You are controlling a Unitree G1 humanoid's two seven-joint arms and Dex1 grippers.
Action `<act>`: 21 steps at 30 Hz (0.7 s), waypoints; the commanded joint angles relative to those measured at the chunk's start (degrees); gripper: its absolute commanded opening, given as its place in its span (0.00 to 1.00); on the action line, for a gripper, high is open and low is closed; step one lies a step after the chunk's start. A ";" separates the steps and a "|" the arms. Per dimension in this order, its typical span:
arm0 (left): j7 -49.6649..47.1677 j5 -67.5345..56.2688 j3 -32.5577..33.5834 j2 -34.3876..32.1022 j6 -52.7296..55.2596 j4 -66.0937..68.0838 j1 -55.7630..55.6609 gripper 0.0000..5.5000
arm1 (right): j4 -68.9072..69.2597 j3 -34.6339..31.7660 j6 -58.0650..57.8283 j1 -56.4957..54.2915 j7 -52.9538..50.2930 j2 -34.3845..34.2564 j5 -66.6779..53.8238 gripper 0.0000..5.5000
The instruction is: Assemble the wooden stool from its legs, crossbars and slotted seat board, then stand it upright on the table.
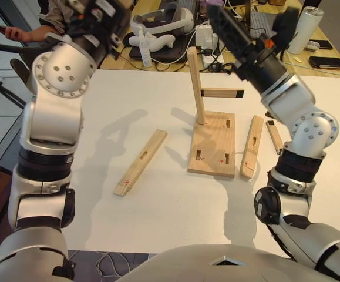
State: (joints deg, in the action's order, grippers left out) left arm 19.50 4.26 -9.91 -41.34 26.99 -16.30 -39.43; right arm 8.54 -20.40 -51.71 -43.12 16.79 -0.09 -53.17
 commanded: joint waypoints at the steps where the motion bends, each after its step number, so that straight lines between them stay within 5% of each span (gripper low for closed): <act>1: 2.99 0.78 -3.44 3.34 -2.20 -3.24 1.77 0.38 | -3.57 -0.67 2.52 -4.13 0.12 3.14 -0.49 0.98; 6: 5.26 1.95 -4.27 5.09 -3.19 -4.79 3.47 0.38 | -5.33 0.17 4.55 -4.92 1.10 5.12 -0.50 0.98; 21: 10.36 3.26 -6.92 10.21 -2.20 -8.57 3.49 0.38 | -4.02 6.64 6.98 -0.55 5.58 6.06 0.51 0.49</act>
State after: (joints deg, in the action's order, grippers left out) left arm 28.57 7.21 -15.95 -31.89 24.23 -23.75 -35.63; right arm 3.98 -14.41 -44.95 -44.54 21.90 5.54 -52.54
